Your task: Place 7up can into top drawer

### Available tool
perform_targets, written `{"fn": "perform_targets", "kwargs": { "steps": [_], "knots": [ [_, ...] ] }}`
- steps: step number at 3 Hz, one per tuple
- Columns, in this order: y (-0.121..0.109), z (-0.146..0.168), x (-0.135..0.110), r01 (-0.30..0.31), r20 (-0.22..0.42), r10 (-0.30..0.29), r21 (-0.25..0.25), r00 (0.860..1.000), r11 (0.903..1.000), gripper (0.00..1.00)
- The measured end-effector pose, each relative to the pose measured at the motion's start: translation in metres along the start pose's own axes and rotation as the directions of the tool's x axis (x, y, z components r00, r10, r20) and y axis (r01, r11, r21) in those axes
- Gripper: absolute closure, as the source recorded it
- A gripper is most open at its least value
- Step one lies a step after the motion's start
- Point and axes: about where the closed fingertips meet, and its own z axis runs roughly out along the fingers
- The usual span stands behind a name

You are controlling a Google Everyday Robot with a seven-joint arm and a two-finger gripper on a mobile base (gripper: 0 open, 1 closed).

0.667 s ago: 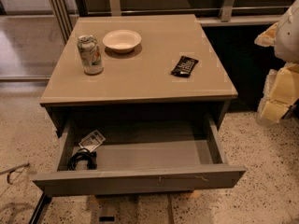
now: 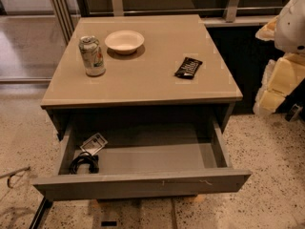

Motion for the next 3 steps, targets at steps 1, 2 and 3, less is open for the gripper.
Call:
{"fn": "perform_targets", "kwargs": {
  "steps": [1,2,3],
  "knots": [
    [-0.04,0.015,-0.023,-0.029,0.092,0.028,0.01,0.995,0.9995,0.0],
    [-0.077,0.03,-0.057,-0.053,0.2,0.047,0.022,0.979,0.9984,0.0],
    [-0.097,0.039,-0.103,-0.047,0.306,0.032,0.04,0.951,0.9981,0.0]
  ]
}}
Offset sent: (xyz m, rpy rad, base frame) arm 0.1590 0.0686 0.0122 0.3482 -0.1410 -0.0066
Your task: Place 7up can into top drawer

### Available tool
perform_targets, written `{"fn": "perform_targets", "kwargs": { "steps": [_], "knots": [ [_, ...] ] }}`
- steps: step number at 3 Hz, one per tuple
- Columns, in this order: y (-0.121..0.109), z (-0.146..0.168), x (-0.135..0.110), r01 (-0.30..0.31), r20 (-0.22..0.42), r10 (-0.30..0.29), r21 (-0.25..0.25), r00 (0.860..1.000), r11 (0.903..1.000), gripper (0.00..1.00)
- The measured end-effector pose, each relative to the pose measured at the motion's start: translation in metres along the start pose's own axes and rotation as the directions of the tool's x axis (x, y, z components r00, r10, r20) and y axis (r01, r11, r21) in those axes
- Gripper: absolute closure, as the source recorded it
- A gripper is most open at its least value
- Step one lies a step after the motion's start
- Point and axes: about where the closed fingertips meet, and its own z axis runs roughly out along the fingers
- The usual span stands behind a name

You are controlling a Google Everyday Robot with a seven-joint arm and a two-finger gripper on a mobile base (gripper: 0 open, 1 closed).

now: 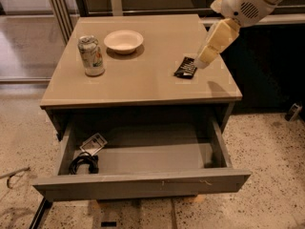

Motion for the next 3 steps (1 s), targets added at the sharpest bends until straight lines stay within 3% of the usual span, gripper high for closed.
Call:
{"fn": "perform_targets", "kwargs": {
  "steps": [1,2,3],
  "knots": [
    [-0.005,0.021,-0.04,0.027,0.092,-0.028,0.005,0.995,0.9996,0.0],
    [-0.005,0.022,-0.04,0.027,0.092,-0.027,0.004,0.995,0.9996,0.0],
    [-0.003,0.035,-0.046,0.005,0.136,-0.004,-0.005,0.991,1.0,0.0]
  ]
}}
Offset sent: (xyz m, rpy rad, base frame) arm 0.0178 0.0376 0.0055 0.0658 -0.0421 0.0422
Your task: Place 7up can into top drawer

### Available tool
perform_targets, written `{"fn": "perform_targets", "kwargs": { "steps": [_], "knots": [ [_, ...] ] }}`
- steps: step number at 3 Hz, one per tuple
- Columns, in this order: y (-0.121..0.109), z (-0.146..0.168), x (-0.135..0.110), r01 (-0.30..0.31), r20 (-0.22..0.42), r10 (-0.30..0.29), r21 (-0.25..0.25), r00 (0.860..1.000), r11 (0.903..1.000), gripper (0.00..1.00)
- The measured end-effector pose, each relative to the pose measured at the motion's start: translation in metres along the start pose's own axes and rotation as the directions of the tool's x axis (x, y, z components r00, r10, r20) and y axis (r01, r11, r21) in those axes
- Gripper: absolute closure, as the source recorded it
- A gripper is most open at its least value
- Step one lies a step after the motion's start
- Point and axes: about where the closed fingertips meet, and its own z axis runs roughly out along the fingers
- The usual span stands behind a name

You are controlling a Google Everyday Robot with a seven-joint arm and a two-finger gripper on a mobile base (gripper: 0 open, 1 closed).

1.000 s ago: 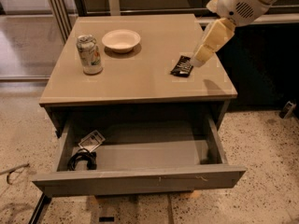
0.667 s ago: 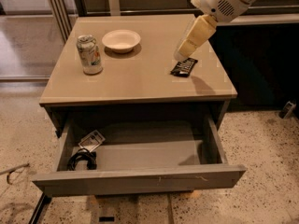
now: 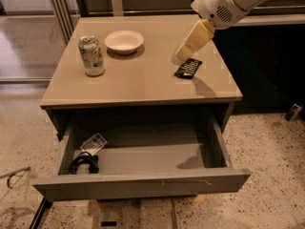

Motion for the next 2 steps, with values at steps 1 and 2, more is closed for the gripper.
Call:
{"fn": "perform_targets", "kwargs": {
  "steps": [1,2],
  "knots": [
    [0.003,0.034,-0.022,-0.042,0.127,0.045,-0.02,0.991,0.9989,0.0],
    [0.005,0.056,-0.046,-0.045,0.219,0.051,-0.031,0.974,0.9985,0.0]
  ]
}}
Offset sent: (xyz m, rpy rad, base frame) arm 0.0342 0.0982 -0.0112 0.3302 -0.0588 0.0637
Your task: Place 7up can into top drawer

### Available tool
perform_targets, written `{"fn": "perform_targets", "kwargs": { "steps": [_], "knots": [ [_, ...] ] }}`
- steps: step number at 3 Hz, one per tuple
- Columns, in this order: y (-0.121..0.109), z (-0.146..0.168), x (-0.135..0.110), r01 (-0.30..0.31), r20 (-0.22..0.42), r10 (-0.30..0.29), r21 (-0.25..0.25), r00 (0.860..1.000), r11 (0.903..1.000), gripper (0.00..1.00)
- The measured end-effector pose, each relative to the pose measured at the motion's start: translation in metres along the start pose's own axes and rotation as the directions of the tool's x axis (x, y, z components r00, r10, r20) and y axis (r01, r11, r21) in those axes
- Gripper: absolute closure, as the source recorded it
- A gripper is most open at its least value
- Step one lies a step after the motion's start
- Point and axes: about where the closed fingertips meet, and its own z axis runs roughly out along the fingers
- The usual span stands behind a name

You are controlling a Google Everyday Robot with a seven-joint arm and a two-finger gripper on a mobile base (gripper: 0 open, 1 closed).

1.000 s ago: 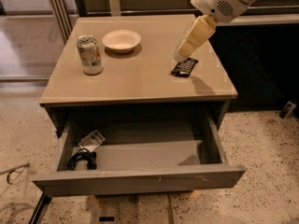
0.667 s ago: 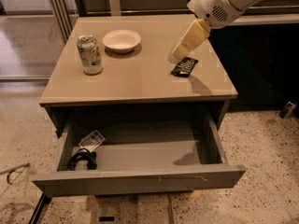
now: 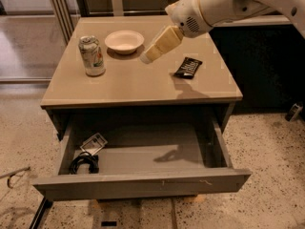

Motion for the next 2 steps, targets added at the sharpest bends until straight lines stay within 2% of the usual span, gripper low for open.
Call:
{"fn": "perform_targets", "kwargs": {
  "steps": [1,2],
  "knots": [
    [0.005,0.031,-0.018,0.026,0.073,-0.025,-0.008,0.997,0.9996,0.0],
    [0.013,0.063,-0.03,0.059,0.117,-0.057,-0.019,0.992,0.9981,0.0]
  ]
}}
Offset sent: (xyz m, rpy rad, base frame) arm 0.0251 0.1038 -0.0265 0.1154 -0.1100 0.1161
